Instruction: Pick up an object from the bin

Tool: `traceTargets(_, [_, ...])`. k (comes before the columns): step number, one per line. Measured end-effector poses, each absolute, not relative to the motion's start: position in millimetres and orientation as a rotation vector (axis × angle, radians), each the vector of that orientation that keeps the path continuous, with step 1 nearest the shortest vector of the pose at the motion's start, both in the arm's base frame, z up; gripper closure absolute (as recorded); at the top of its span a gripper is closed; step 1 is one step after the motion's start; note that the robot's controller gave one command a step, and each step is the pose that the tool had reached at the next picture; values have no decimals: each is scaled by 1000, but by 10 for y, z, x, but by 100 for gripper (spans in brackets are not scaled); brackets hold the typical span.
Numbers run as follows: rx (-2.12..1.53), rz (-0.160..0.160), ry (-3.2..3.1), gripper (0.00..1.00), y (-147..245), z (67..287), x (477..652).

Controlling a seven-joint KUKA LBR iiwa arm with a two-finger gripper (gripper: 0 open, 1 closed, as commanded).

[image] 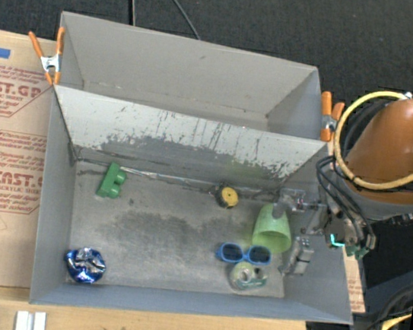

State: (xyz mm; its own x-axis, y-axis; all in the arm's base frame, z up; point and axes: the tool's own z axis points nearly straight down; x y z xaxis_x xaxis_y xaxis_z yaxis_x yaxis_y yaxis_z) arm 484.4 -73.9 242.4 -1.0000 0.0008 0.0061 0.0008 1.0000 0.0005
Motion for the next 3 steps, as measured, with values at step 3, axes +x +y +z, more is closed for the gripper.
traceTargets(3, [221,1,-3135,0,-1294,661,5527])
